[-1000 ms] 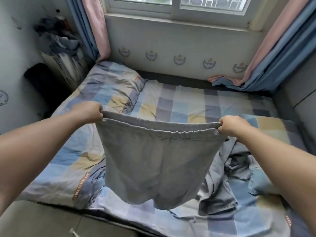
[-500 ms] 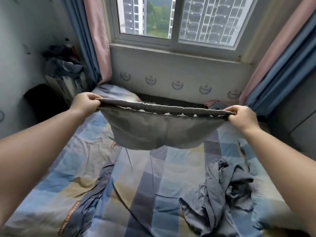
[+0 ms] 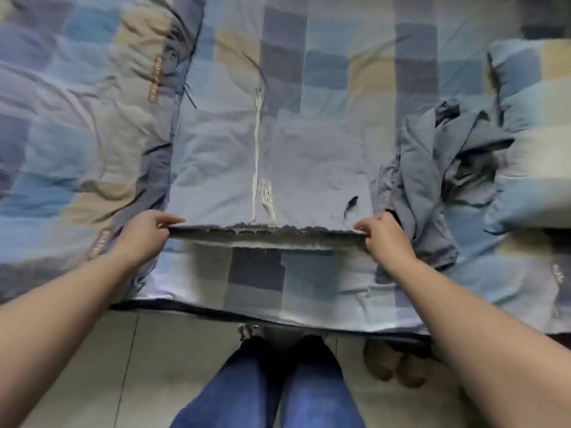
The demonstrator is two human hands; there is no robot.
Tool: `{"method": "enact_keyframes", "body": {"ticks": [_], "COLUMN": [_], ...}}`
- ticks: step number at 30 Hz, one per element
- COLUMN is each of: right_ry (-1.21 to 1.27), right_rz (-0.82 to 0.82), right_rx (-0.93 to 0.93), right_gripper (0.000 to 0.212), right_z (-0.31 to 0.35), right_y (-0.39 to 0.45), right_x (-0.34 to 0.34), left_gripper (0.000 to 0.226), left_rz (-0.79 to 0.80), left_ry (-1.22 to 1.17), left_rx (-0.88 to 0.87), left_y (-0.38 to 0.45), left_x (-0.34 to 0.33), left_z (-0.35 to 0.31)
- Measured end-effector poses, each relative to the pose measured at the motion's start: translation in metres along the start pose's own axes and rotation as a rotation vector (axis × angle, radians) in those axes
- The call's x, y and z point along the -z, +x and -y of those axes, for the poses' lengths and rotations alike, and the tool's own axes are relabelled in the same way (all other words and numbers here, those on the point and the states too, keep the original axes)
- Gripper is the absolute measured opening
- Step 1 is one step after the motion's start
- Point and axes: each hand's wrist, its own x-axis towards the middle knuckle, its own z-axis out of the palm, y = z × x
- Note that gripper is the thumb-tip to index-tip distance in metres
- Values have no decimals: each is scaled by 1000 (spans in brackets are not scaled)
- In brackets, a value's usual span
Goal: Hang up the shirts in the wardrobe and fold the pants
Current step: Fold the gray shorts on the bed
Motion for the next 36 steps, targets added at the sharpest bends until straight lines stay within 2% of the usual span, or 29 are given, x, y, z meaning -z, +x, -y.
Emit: {"method": "enact_keyframes", "body": {"ticks": [3,5,10,15,19,22,28,32,36], "right_ry": [-23,-121,-397,-583,-664,-764,-711,-623,-518], "right_rz": [140,257,507,803,909,823,569,409,328], "right_rx": [-14,12,58,12,30,132,381,518,659], "right_gripper": [34,34,37,38,37,19,12,24,35], "right_z": [-20,-31,-46,-41,-35,-12,77,149,227], "right_y": [-3,-5,0,3,3,17,77,116,156], "right_x": [-70,-104,-152,-179,-190,-186,-183,-189,-207], "left_gripper": [46,47,44,38,34,33,30,35,53], "left_rz": [101,166,358,598,623,589,466,403,272], "left_ry": [128,199,285,379,277,207,91,5,-148], "left_rx": [-6,-29,51,125,169,227,266,288,362], "left_y": [-12,-19,-31,-33,-37,-31,-4,14,34], "left_x": [-59,-91,-154,-169,-171,-165,-151,-152,-163], "left_z": [38,57,86,102,109,115,125,133,154]}}
